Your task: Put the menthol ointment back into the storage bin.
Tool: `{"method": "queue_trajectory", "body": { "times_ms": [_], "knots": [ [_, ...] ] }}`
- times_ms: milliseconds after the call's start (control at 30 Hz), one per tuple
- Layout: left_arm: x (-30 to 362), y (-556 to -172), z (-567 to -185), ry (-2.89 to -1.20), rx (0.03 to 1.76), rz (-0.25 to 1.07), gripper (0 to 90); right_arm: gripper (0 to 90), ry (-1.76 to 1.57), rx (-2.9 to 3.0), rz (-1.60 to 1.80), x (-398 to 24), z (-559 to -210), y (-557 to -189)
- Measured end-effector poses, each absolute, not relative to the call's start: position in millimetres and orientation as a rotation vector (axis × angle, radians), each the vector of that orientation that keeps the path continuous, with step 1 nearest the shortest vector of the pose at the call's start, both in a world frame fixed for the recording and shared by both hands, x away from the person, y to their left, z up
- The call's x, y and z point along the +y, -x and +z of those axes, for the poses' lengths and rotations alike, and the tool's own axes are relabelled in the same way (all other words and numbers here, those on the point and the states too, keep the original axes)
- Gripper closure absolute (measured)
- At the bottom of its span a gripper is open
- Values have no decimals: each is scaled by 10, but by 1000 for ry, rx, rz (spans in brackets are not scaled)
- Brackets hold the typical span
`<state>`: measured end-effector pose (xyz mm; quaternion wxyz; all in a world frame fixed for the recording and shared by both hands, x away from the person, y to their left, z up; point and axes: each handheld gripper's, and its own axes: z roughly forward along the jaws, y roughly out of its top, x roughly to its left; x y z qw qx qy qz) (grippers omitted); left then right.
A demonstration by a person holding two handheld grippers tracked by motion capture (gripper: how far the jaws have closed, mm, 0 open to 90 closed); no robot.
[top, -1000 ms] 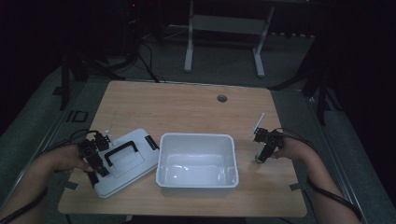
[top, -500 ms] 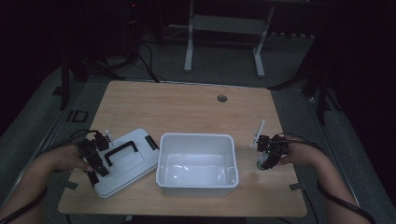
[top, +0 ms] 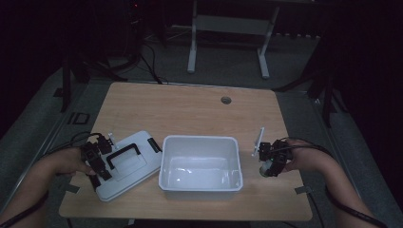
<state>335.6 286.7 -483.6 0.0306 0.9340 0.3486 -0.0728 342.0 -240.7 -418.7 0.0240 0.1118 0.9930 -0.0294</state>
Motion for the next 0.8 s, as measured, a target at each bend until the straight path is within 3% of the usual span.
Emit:
{"method": "queue_trajectory", "body": {
  "times_ms": [800],
  "knots": [
    [2875,-3348,-4798,-2883,1064,-215,332,501,-216,3071,-12,-2057,-3630,-3225]
  ]
}}
